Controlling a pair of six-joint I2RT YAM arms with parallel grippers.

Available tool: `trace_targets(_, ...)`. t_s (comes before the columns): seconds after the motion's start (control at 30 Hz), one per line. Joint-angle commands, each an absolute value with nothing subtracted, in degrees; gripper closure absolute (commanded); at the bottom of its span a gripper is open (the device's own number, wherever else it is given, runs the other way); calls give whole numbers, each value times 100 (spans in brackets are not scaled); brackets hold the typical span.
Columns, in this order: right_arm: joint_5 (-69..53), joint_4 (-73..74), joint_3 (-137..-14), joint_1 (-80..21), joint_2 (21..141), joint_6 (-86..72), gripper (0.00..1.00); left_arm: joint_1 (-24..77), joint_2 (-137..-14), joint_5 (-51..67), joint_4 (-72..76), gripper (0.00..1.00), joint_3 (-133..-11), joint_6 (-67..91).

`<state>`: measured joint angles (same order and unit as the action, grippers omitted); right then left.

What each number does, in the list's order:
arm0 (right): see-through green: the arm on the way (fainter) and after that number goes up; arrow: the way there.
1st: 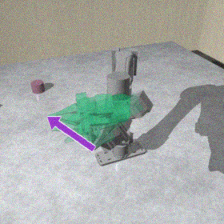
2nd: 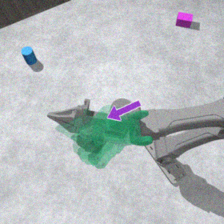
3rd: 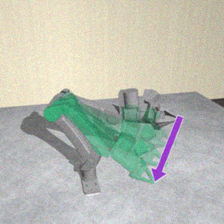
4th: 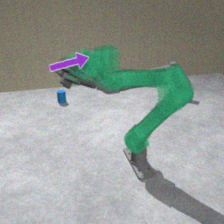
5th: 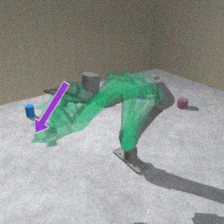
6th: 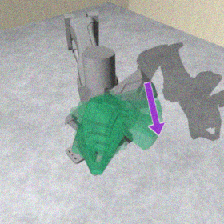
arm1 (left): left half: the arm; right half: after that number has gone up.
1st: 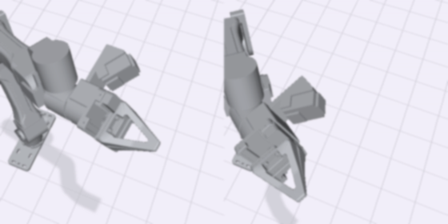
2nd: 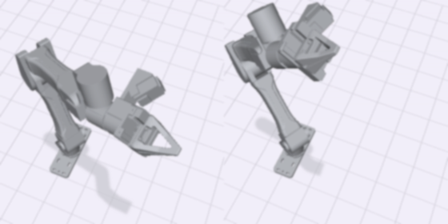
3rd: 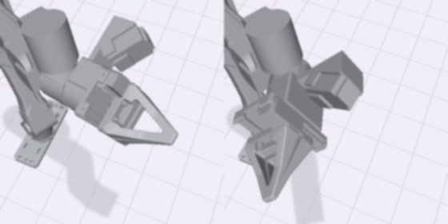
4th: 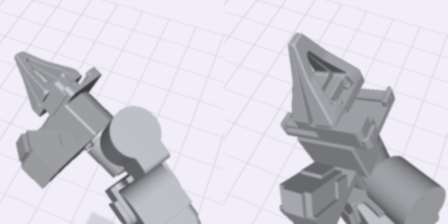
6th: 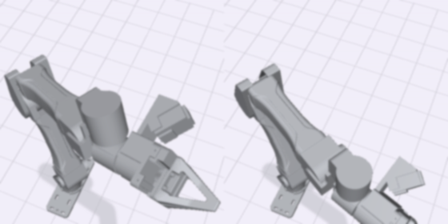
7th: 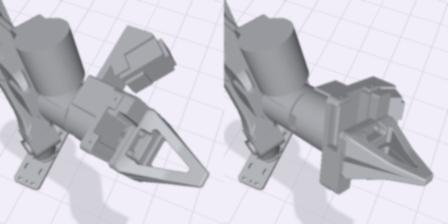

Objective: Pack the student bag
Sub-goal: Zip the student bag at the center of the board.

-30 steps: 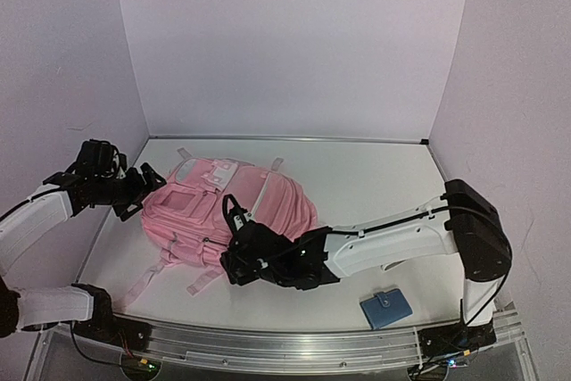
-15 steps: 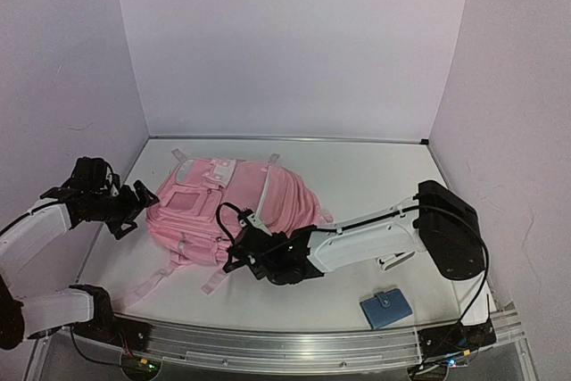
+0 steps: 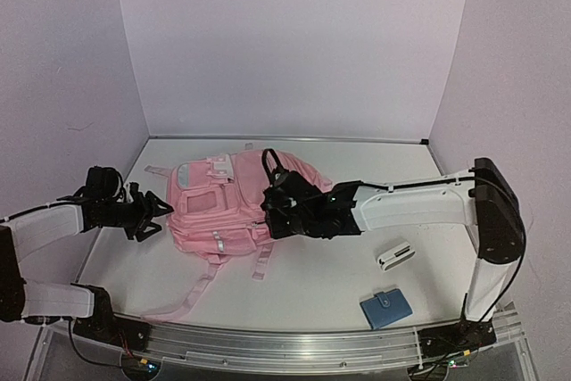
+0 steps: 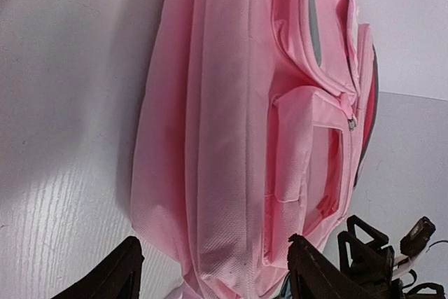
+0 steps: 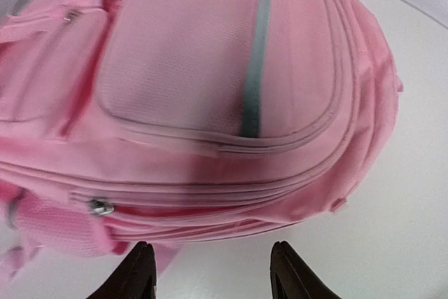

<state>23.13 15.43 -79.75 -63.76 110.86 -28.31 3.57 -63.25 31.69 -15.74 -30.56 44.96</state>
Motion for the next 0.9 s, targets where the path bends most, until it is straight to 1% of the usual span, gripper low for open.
trace_targets(0.0,695,1006,-7900,-6434,10687,-3963,47,345,-6372,3608,-934,33,-2897,4617)
trace_targets(0.1,197,607,-7872,-6434,10787,-4276,48,348,-6441,3649,-893,40,-2813,4623)
trace_targets(0.17,107,572,-8013,-6435,10946,-4371,49,352,-6496,3682,-864,44,-2760,4635)
trace_targets(0.23,159,576,-8102,-6435,11094,-4440,50,346,-6530,3691,-861,45,-2726,4654)
trace_targets(0.4,144,638,-8280,-6422,11466,-4619,52,351,-6439,3689,-848,55,-2649,4709)
trace_targets(0.53,210,710,-8415,-6422,11729,-4696,56,346,-6364,3686,-844,64,-2608,4750)
trace_targets(0.7,419,720,-8534,-6419,11869,-4646,58,349,-6352,3701,-844,71,-2588,4767)
trace_targets(0.87,672,784,-8719,-6416,12064,-4623,63,352,-6373,3722,-827,78,-2588,4789)
